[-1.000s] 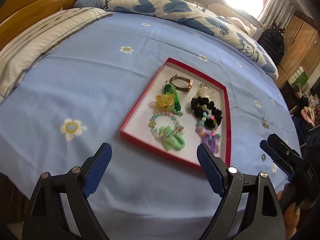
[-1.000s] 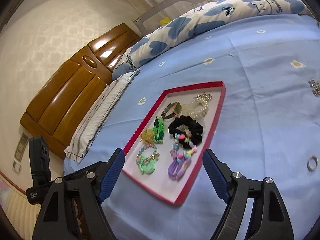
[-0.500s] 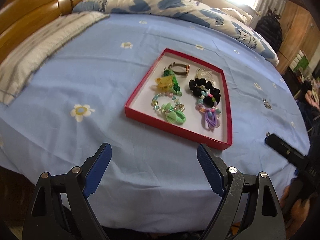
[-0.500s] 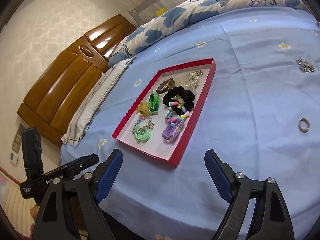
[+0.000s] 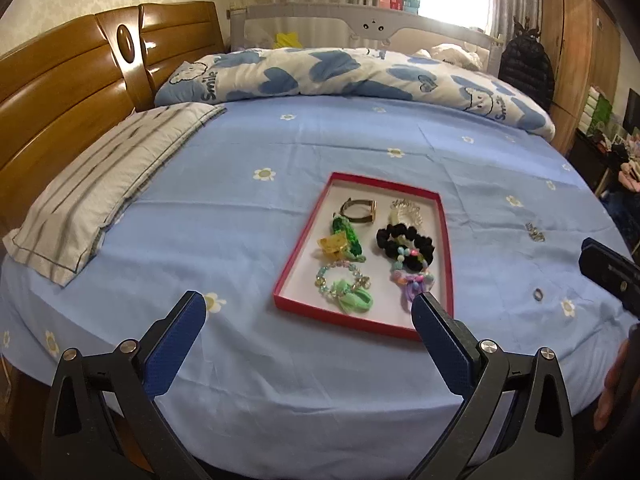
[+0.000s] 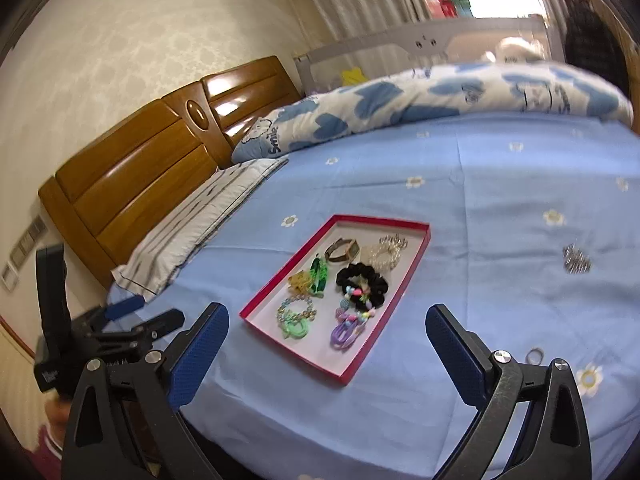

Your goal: Organize jewelry

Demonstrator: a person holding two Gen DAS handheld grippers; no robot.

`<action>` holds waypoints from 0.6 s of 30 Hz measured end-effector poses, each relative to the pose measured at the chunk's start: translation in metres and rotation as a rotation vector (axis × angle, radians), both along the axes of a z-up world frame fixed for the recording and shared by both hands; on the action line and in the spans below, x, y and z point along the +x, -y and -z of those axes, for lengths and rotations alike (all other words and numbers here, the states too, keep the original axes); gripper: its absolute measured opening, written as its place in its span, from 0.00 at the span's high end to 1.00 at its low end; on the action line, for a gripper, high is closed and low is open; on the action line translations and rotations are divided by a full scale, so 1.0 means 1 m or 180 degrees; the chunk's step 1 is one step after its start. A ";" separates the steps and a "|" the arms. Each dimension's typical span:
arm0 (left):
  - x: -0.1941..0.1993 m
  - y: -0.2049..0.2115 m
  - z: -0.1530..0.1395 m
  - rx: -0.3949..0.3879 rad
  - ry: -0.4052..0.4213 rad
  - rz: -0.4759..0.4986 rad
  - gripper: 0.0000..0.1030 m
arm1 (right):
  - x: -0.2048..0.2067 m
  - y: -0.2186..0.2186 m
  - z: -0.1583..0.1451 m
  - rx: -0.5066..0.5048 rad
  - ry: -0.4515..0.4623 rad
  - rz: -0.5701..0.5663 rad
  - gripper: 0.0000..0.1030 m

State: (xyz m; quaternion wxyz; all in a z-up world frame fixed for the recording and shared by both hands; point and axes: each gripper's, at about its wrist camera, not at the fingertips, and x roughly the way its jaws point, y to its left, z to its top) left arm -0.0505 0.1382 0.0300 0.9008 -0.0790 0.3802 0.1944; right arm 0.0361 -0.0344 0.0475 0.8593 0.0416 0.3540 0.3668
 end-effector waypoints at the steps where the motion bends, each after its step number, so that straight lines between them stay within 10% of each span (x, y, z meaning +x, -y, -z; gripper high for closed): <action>1: 0.001 0.000 0.005 -0.0001 -0.0020 -0.0005 0.00 | -0.003 -0.002 0.003 -0.0053 0.0068 0.0012 0.03; 18: -0.003 0.015 0.054 0.0314 -0.0173 -0.0172 0.00 | -0.014 -0.025 0.084 -0.0475 -0.0010 0.0122 0.03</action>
